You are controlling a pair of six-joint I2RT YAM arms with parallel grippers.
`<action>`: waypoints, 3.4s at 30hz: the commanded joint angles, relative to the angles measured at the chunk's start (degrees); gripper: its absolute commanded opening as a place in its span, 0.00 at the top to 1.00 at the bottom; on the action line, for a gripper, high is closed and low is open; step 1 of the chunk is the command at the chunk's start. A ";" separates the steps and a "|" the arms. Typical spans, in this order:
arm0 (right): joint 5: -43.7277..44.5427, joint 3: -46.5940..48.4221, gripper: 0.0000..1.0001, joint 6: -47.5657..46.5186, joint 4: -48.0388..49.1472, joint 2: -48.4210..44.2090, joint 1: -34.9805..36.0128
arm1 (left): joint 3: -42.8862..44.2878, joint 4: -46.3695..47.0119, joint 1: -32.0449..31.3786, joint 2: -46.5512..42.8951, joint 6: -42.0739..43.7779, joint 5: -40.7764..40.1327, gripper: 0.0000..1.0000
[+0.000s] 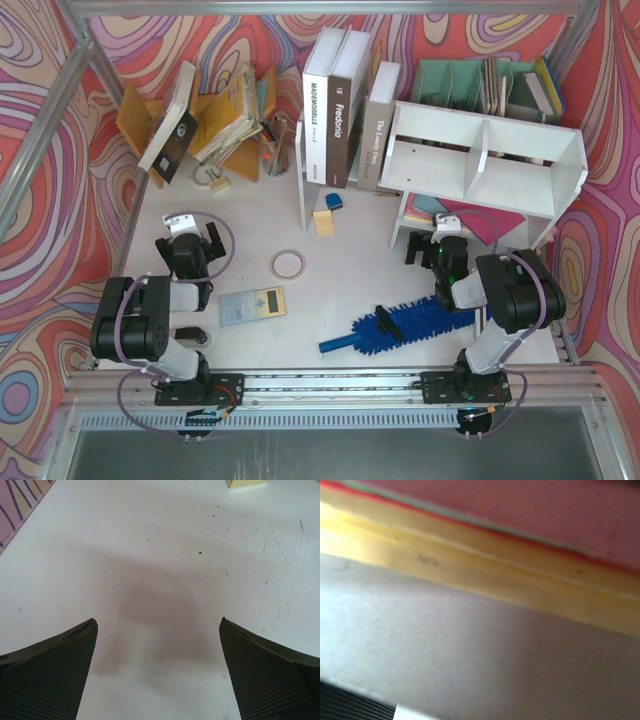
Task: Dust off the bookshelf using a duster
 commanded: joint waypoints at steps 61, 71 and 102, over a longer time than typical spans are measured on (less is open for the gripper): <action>-10.43 -6.61 0.01 8.32 -38.78 -57.28 4.23 | 11.16 -60.95 -12.96 -53.03 -26.21 -10.75 0.02; -4.88 0.38 0.01 29.63 -59.19 -64.09 4.20 | 18.45 -84.86 -12.69 -60.58 -43.03 -12.17 0.01; 18.47 19.34 0.29 40.59 -94.59 -36.66 48.87 | 21.83 -96.30 -15.59 -54.19 -39.21 10.17 0.02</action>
